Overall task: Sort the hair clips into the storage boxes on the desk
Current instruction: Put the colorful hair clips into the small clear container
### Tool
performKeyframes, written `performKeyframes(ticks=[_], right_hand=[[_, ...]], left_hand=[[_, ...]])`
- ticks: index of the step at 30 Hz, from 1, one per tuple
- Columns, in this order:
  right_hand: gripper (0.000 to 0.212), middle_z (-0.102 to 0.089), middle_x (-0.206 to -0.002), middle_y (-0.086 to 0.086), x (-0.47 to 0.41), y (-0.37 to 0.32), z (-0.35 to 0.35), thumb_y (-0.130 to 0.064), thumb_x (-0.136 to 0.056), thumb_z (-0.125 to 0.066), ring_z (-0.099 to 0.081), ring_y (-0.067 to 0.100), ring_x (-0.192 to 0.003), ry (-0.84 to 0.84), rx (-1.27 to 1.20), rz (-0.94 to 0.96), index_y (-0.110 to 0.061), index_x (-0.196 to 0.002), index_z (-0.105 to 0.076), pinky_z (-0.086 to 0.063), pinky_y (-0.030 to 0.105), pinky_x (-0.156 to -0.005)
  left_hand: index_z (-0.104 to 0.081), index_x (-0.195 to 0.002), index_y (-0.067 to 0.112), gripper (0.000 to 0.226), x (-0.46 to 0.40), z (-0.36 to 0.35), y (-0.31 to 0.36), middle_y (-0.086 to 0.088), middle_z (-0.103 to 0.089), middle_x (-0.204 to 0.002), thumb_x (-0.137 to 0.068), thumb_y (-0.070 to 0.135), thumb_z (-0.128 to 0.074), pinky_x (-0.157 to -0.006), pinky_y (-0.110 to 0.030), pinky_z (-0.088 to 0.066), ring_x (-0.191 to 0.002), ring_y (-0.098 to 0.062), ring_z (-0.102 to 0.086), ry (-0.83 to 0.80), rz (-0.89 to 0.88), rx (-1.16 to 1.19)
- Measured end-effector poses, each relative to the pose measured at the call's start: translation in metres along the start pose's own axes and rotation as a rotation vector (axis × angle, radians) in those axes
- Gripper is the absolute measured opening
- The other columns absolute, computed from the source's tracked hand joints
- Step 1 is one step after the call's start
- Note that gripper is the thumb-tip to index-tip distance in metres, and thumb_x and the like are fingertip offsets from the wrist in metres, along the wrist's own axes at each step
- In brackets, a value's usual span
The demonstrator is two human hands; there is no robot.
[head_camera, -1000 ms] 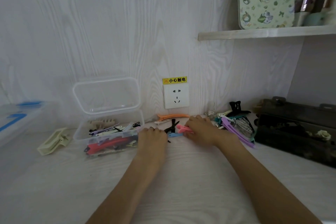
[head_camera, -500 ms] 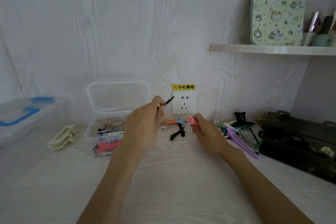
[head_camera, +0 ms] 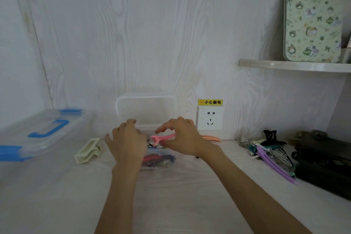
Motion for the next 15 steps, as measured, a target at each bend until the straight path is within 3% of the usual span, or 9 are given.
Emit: performKeyframes(ticks=[3,5,7,11,15], right_hand=[[0.033,-0.063,-0.116,-0.010,0.008,0.021,0.015,-0.017,-0.077,-0.068,-0.048,0.009,-0.110,0.005,-0.190,-0.069,-0.031,-0.107,-0.066,-0.033,0.021,-0.094],[0.033,-0.064,-0.106,-0.011,0.018,0.051,0.027,-0.002,-0.081,-0.055,-0.052,0.009,-0.101,0.119,-0.262,-0.184,-0.027,-0.099,-0.068,-0.037,0.016,-0.083],[0.035,-0.066,-0.100,-0.008,0.031,0.087,0.031,0.002,-0.085,-0.046,-0.056,0.010,-0.093,0.209,-0.143,-0.307,-0.022,-0.096,-0.068,-0.040,0.021,-0.080],[0.029,-0.061,-0.113,0.001,0.052,0.129,0.004,-0.020,-0.097,-0.037,-0.056,0.022,-0.104,0.001,-0.107,-0.383,-0.026,-0.116,-0.058,-0.046,0.043,-0.094],[0.043,-0.037,-0.145,-0.002,0.065,0.145,-0.004,-0.029,-0.101,-0.025,-0.033,0.020,-0.131,-0.122,0.119,-0.409,-0.024,-0.143,-0.030,-0.029,0.040,-0.108]], left_hand=[[-0.060,-0.117,0.015,0.030,0.009,0.028,0.024,-0.009,-0.066,-0.113,-0.091,0.011,-0.045,-0.094,-0.044,-0.040,-0.106,-0.032,-0.056,0.282,-0.093,0.226],[-0.063,-0.107,0.015,0.023,0.026,0.034,0.049,-0.005,-0.067,-0.100,-0.091,0.012,-0.046,-0.081,-0.040,-0.045,-0.093,-0.027,-0.059,0.349,-0.213,0.398],[-0.061,-0.104,0.017,0.020,0.044,0.018,0.079,0.000,-0.064,-0.097,-0.093,0.015,-0.044,-0.076,-0.037,-0.048,-0.089,-0.020,-0.058,0.211,-0.341,0.439],[-0.056,-0.118,0.017,0.033,0.082,-0.061,0.110,-0.003,-0.061,-0.114,-0.088,0.007,-0.048,-0.086,-0.037,-0.048,-0.105,-0.021,-0.057,-0.254,-0.601,0.197],[-0.056,-0.121,0.009,0.040,0.099,-0.095,0.101,-0.010,-0.062,-0.119,-0.081,0.005,-0.054,-0.086,-0.035,-0.049,-0.109,-0.029,-0.059,-0.335,-0.758,0.041]])
Point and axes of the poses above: each hand's wrist, its own x-axis away from the middle knuckle, its own z-axis out of the back of the hand, y = z × x, the point moved 6 cm from there along -x, towards the middle knuckle
